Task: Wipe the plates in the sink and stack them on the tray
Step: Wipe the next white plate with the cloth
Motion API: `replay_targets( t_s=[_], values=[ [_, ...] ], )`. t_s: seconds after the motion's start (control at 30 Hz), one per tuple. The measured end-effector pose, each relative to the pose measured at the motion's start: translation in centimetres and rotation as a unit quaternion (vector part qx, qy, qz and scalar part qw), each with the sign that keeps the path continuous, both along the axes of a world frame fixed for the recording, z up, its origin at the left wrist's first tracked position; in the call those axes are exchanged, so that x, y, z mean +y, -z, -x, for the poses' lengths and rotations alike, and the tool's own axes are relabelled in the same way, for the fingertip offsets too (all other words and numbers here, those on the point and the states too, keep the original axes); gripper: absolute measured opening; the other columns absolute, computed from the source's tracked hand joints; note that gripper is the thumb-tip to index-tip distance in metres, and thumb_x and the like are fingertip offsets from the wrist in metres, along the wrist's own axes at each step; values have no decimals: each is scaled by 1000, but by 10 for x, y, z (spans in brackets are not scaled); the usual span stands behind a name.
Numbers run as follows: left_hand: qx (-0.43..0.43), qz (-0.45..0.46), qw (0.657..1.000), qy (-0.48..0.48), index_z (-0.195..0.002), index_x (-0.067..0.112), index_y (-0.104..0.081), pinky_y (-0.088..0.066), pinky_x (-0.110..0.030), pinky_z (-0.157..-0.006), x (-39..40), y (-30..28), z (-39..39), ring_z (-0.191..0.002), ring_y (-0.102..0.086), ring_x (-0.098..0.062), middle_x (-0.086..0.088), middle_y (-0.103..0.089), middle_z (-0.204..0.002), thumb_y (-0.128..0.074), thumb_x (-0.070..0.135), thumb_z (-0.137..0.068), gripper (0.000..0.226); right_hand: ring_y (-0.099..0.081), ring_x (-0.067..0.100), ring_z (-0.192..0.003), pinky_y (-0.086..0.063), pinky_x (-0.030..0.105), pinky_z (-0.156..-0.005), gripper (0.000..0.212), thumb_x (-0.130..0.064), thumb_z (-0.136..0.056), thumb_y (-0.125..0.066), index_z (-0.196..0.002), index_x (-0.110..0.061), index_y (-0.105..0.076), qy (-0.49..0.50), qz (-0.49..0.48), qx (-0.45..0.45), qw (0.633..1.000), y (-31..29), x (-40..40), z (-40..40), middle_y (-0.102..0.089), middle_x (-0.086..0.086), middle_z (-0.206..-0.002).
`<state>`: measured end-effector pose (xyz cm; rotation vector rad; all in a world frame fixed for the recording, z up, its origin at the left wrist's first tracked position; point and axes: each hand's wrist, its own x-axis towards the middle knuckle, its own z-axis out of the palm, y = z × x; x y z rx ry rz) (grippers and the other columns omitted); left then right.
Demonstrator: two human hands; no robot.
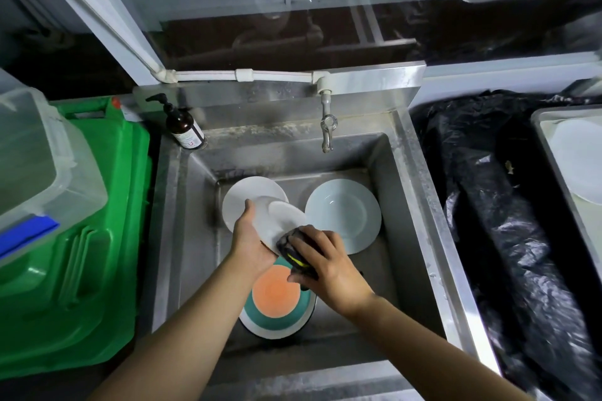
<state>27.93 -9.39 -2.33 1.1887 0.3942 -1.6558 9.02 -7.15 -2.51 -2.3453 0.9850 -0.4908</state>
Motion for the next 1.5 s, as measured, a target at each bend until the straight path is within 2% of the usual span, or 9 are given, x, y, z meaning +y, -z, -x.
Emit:
replay_targets(
  t_s=[0.13, 0.27, 0.4, 0.57, 0.97, 1.1, 1.23, 1.37, 1.5],
  values=[
    [-6, -1, 998, 63, -137, 2, -59, -41, -53, -114, 13, -7, 4, -127, -59, -42, -25, -60, -138, -52, 88, -77, 105, -44, 34, -124, -43, 45, -104, 49, -41, -99, -60, -140, -17, -54, -26, 2, -40, 999, -8, 7, -6, -40, 12, -148],
    [-7, 12, 997, 78, -129, 4, -64, -53, -39, -96, 29, -13, 10, -107, -70, -33, -18, -71, -114, -45, 79, -88, 87, -48, 35, -119, -43, 43, -103, 40, -32, -100, -56, -136, -15, -59, -17, -1, -61, 998, -16, -2, -29, -48, 13, -136],
    [19, 32, 996, 86, -124, 14, -71, -59, -48, -82, 42, -19, 16, -102, -73, -39, -22, -71, -121, -35, 71, -97, 73, -54, 32, -111, -45, 40, -101, 39, -18, -92, -58, -130, -16, -65, -20, -12, -54, 998, -4, -34, -43, -56, 7, -133],
    [-18, 49, 991, 122, -138, 17, -60, -51, -44, -92, 51, -20, 18, -107, -72, -31, -16, -70, -127, -26, 63, -103, 67, -59, 22, -107, -49, 37, -96, 34, -1, -86, -64, -117, -13, -72, 61, -55, -89, 993, -2, -45, -50, -66, 2, -124],
    [-12, 58, 992, 110, -133, 13, -62, -47, -47, -98, 69, -16, 5, -112, -71, -31, -16, -69, -130, -27, 61, -104, 66, -58, 11, -108, -32, 1, -91, 28, -12, -93, -62, -117, -22, -73, 117, -181, -60, 975, -2, -54, -34, -68, -4, -117],
    [-39, 65, 993, 87, -133, 15, -64, -47, -50, -103, 68, -12, -7, -117, -67, -35, -16, -69, -130, -34, 65, -101, 67, -61, 17, -99, -42, 20, -79, 23, -33, -98, -59, -111, -21, -72, 213, -310, -9, 926, 18, -51, -16, -70, -2, -105],
    [-49, 79, 995, 32, -136, 12, -61, -45, -51, -106, 60, -12, -13, -115, -68, -36, -18, -68, -131, -30, 67, -101, 73, -63, 12, -98, -44, 22, -83, 17, -22, -95, -61, -109, -23, -71, 275, -332, -53, 901, 30, -18, -11, -69, -10, -102],
    [-50, 92, 994, -24, -130, 9, -64, -49, -52, -96, 45, -15, -12, -110, -70, -39, -22, -68, -127, -29, 72, -98, 79, -58, -3, -108, -44, 21, -100, 26, -13, -93, -66, -117, -20, -72, 279, -265, -110, 916, 28, 16, -28, -65, -16, -116],
    [-36, 41, 998, -13, -127, 2, -63, -52, -47, -92, 33, -13, -13, -99, -70, -38, -24, -72, -113, -36, 84, -87, 96, -54, 11, -124, -41, 24, -106, 32, -21, -93, -64, -125, -17, -69, 198, -167, -145, 955, 20, 39, -51, -58, -5, -133]
  ],
)
